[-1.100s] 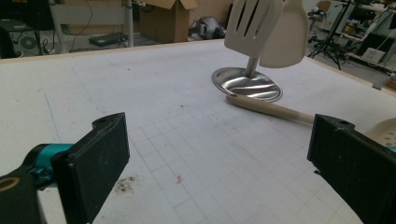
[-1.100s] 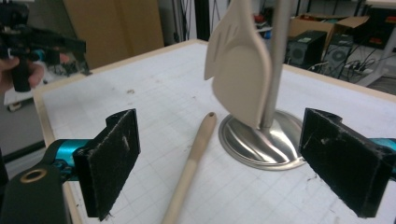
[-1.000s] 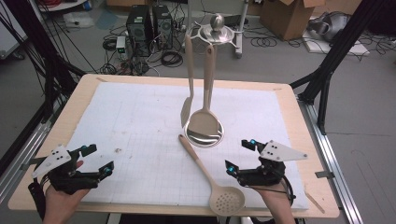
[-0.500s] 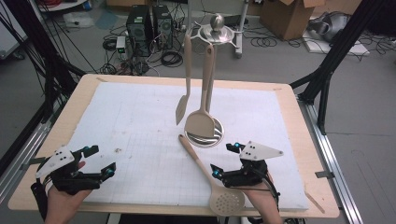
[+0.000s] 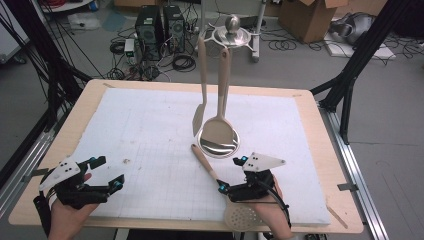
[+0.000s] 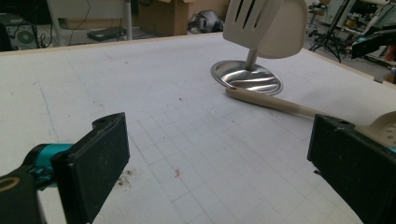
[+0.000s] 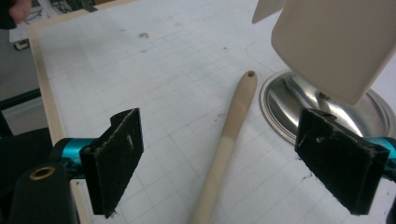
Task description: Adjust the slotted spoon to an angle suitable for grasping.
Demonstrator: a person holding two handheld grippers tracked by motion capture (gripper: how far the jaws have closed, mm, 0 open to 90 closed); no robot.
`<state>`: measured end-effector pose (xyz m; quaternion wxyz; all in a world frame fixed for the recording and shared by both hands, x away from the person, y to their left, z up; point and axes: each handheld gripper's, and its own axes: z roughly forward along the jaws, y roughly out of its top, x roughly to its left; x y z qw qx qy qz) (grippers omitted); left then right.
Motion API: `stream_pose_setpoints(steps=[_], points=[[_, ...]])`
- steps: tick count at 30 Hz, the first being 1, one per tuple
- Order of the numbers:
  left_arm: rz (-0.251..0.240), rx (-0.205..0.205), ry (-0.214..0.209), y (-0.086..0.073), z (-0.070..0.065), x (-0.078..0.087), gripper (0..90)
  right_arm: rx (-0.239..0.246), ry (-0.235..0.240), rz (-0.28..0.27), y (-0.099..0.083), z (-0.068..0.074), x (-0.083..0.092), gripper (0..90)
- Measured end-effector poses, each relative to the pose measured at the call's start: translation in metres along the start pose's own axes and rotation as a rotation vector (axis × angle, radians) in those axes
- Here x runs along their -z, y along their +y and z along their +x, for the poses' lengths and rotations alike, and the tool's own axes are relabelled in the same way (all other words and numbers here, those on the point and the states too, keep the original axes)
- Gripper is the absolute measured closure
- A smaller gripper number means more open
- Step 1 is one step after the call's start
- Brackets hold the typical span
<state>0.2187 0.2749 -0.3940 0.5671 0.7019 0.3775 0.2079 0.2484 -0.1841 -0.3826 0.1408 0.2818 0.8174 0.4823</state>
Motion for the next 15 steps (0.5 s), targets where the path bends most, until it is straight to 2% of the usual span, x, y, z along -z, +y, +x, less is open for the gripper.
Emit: stream_pose_setpoints(steps=[15], points=[[0.007,0.005,0.004,-0.002,0.001,0.0,6.1,-0.011,0.0,0.074,-0.003,0.0,-0.021,15.0]])
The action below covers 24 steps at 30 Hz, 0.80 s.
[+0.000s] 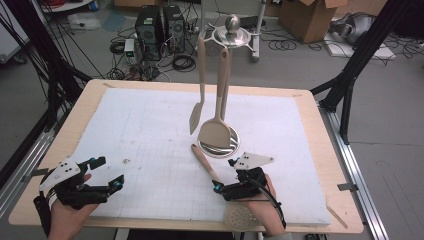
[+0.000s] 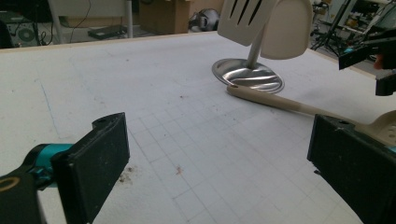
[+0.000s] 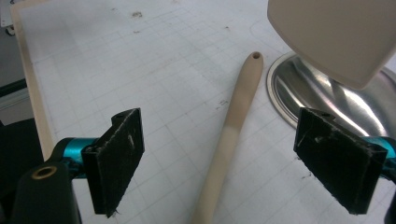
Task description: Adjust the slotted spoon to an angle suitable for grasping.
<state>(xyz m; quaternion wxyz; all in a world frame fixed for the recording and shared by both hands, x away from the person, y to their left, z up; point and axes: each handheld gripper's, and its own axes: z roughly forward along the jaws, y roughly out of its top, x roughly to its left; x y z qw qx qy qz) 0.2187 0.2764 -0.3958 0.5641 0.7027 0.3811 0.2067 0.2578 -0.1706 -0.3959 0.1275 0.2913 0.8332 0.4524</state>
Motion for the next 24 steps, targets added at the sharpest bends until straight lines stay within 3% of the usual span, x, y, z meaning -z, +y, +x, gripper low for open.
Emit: stream_pose_setpoints(steps=[11,15,24], points=[[0.001,0.003,0.001,-0.001,0.001,0.001,6.1,0.003,-0.002,0.04,-0.001,-0.001,-0.009,17.7],[0.003,0.002,-0.001,-0.001,0.001,0.001,6.1,0.014,0.008,0.063,-0.001,-0.002,-0.012,24.1],[0.002,0.009,0.0,-0.002,0.002,0.001,6.1,0.009,0.01,0.095,-0.001,-0.007,-0.019,48.8]])
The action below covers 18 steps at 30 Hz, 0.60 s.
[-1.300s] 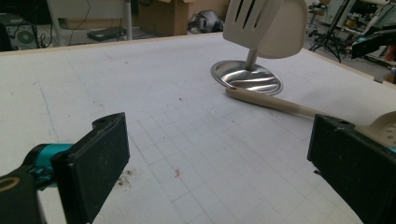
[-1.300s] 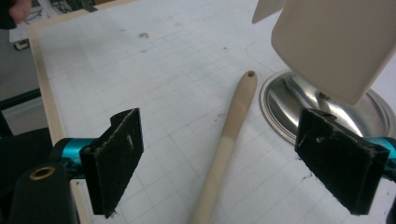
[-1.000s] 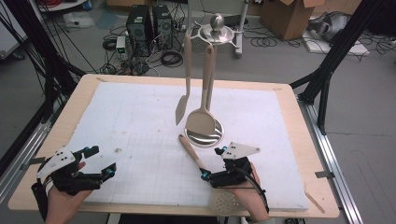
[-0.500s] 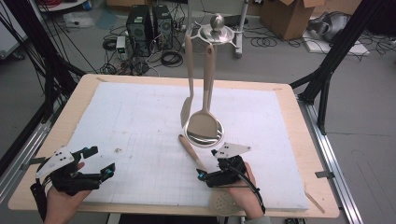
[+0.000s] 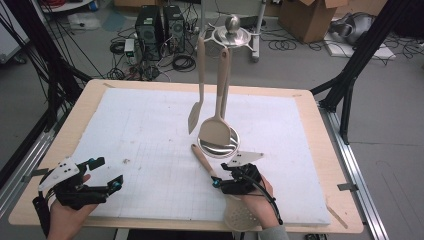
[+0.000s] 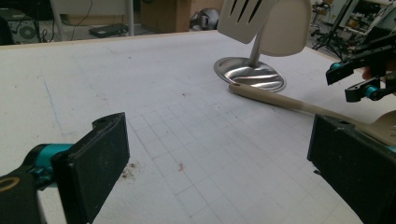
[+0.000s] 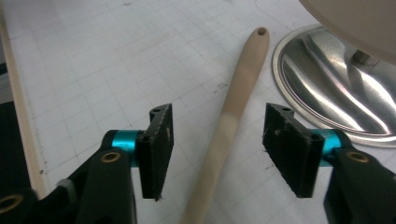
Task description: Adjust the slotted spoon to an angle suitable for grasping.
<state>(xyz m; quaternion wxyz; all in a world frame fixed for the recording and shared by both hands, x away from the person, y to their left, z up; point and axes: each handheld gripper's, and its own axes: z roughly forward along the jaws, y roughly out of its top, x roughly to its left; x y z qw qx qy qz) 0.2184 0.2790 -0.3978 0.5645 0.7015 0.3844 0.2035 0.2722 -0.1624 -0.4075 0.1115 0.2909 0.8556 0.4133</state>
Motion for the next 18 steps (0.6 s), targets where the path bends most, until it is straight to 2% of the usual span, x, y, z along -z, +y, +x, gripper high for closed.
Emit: stream_pose_setpoints(steps=[2,5,10,18], points=[[0.001,-0.001,0.001,0.0,0.0,0.0,6.2,0.002,-0.015,0.012,0.0,-0.001,-0.001,54.2],[0.0,0.0,0.001,0.0,0.0,0.0,6.2,-0.015,-0.018,0.021,0.0,-0.004,-0.002,64.1],[0.005,-0.002,0.001,-0.001,0.0,0.0,6.1,-0.02,-0.029,0.05,-0.001,-0.008,-0.006,75.6],[0.007,0.0,0.006,-0.002,0.0,0.0,6.2,-0.011,-0.026,0.067,0.002,-0.013,-0.016,89.1]])
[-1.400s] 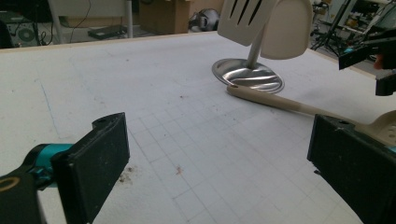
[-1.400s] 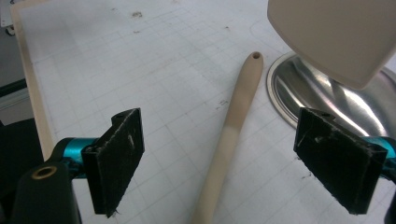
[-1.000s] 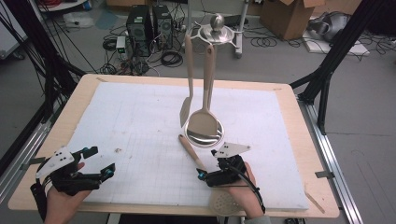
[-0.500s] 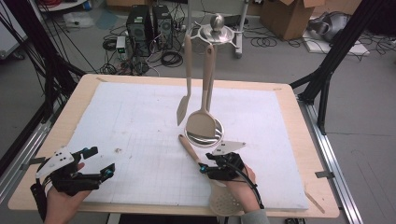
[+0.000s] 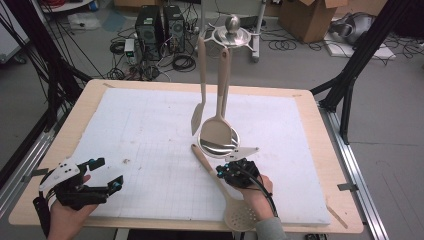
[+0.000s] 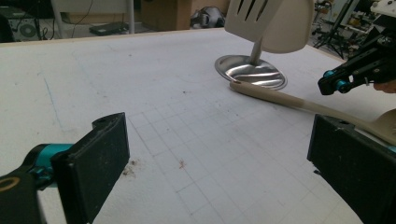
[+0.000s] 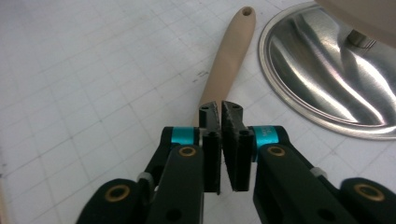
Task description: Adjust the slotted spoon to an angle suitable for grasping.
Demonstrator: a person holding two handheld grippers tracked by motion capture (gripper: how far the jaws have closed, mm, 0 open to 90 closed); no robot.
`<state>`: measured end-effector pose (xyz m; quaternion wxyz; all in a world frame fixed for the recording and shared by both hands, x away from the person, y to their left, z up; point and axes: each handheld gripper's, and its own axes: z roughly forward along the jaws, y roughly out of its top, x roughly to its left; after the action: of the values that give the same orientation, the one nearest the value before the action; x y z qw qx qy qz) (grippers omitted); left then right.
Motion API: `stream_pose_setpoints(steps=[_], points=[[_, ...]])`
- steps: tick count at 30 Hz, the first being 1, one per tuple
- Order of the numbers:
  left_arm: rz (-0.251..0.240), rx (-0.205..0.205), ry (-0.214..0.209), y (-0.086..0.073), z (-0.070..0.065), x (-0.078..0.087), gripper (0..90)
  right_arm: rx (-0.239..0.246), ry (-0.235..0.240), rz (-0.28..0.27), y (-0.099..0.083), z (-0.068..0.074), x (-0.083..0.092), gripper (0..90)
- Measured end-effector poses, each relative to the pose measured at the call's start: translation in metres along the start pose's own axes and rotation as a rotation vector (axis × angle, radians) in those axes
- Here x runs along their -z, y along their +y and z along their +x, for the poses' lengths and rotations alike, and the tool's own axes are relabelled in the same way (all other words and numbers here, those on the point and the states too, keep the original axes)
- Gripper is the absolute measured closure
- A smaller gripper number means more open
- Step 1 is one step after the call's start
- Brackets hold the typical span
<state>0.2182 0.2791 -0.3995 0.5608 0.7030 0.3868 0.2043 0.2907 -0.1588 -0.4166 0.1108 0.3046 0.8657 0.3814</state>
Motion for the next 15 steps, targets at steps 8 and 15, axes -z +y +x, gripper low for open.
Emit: stream_pose_setpoints(steps=[8,15], points=[[0.001,0.003,0.005,-0.001,0.001,0.001,6.1,0.006,0.005,0.008,0.001,-0.003,-0.01,89.5],[0.006,-0.001,0.008,-0.001,0.001,0.002,6.1,0.005,0.023,0.039,0.0,-0.007,-0.016,89.5]])
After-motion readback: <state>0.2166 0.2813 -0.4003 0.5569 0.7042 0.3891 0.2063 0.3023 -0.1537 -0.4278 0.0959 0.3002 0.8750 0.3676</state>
